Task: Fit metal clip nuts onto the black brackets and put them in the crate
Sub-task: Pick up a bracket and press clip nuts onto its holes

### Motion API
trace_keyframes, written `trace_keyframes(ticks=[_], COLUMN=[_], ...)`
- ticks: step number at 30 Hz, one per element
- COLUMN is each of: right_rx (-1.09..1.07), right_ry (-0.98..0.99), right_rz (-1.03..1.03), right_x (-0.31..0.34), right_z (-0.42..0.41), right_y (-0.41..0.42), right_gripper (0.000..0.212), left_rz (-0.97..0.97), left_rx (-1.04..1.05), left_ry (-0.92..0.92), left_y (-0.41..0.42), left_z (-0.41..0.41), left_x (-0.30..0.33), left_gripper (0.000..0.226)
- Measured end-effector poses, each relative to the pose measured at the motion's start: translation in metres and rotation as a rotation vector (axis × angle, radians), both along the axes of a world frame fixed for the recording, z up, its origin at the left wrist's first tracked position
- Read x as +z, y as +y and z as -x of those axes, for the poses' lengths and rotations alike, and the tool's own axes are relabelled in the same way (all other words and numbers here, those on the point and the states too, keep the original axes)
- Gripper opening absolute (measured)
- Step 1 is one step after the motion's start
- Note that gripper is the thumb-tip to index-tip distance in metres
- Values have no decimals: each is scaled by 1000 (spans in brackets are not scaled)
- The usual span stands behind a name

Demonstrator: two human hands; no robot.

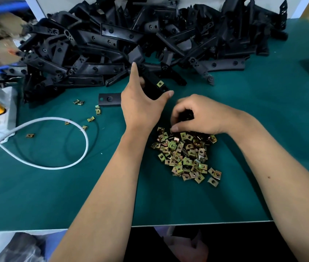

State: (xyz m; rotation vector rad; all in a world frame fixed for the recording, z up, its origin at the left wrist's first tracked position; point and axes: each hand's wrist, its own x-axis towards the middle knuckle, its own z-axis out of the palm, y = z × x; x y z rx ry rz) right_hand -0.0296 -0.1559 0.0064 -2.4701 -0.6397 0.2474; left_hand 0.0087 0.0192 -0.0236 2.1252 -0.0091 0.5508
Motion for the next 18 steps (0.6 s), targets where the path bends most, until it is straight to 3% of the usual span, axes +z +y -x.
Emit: trace_keyframes(ticks=[4, 10, 18], right_rx=[7, -208, -368], right_ry=[24, -57, -34], right_rz=[7, -368, -494], right_x=[0, -6, -13], right_z=[1, -4, -9], right_y=[-2, -9, -16], right_gripper=[14, 10, 6], left_rz=[1, -4, 11], left_rx=[-11, -51, -76], left_ry=[12, 13, 45], left_y=[-1, 0, -1], left_z=[-1, -1, 2], left_x=[0, -1, 0], left_gripper=[116, 116, 116])
